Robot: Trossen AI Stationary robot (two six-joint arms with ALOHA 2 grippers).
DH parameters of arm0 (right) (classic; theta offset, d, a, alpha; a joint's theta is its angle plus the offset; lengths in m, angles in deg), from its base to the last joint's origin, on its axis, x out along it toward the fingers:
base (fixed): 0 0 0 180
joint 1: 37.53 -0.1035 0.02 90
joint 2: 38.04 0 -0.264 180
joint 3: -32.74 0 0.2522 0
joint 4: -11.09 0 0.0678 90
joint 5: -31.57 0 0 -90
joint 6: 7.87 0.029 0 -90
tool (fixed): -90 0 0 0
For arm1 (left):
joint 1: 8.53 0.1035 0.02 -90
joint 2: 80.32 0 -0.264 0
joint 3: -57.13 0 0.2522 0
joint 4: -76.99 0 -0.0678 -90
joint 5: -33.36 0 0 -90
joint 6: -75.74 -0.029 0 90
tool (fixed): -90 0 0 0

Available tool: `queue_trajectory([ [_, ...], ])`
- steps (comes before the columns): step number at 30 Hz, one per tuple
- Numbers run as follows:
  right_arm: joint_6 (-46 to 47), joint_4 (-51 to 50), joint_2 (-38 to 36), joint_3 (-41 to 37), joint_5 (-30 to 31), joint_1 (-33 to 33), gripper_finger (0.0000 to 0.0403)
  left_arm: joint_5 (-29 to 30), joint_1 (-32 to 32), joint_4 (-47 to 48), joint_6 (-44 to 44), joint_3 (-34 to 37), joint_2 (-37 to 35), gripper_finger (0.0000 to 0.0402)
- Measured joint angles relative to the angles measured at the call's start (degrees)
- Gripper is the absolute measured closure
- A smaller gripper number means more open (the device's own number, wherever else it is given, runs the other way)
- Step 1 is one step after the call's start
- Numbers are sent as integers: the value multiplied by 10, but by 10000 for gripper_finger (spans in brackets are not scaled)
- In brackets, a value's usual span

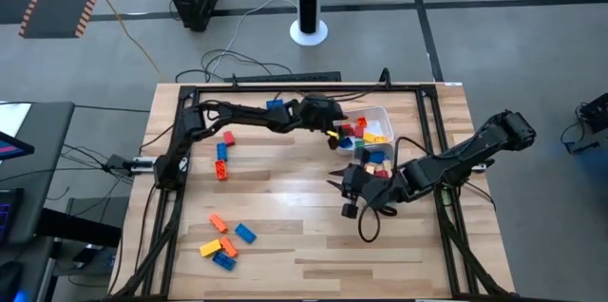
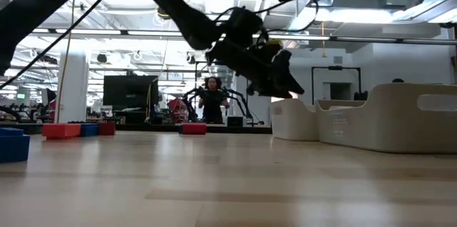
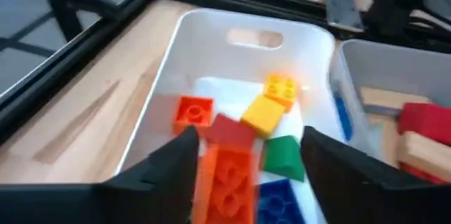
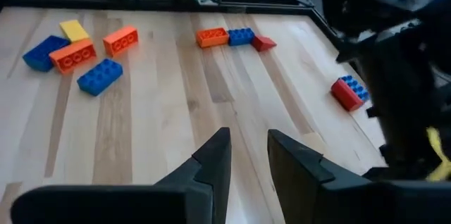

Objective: Sort blocks by size
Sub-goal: Put the small orange game piece into the white bin, then put the large red wooden block into the gray bin

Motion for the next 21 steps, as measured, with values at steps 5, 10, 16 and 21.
queue_trajectory([
  [5, 19, -26, -2, 0, 7, -8, 280, 4, 4, 121, -65, -25, -42, 114],
  [10, 53, -61, -11, 0, 21, -26, 280, 14, 17, 246, -146, -22, -103, 114],
  [16, 120, -137, -19, 0, 56, -47, 280, 14, 55, 320, -218, 67, -154, 131],
  [21, 162, -170, -13, 0, 63, -59, 280, 14, 102, 312, -246, 146, -193, 139],
])
